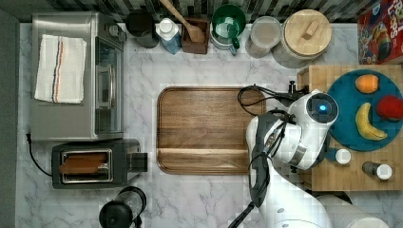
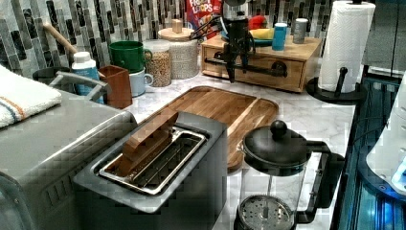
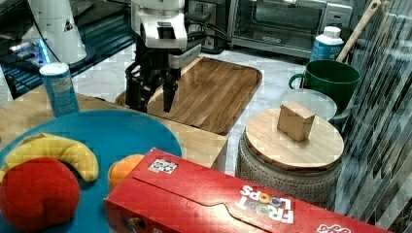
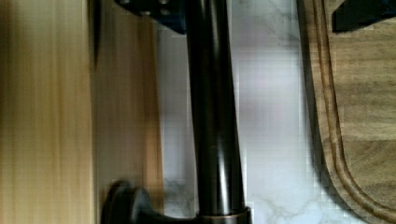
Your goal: Open the drawer.
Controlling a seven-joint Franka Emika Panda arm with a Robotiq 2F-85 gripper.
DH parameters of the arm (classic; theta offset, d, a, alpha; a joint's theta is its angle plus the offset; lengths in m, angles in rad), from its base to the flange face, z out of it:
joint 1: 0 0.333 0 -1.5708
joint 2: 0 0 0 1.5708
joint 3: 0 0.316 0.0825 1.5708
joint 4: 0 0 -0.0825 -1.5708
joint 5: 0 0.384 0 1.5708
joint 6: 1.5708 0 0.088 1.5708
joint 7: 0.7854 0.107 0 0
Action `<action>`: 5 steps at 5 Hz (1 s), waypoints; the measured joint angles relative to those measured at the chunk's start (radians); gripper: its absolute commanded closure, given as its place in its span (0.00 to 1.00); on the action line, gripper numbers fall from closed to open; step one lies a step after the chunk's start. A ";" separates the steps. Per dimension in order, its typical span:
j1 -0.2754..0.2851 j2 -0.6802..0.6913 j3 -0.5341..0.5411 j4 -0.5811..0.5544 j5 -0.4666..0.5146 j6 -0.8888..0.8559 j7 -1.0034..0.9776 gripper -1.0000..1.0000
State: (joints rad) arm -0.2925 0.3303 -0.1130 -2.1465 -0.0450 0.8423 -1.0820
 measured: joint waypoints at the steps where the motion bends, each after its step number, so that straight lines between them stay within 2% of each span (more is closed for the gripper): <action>1: 0.000 0.000 0.002 0.000 0.003 0.000 0.005 0.00; 3: 0.001 -0.002 0.047 0.006 0.005 -0.044 0.058 0.00; 5: 0.033 -0.020 0.183 -0.016 0.026 -0.043 0.177 0.00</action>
State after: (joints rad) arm -0.2598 0.3108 0.0699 -2.1621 -0.0190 0.7993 -0.9053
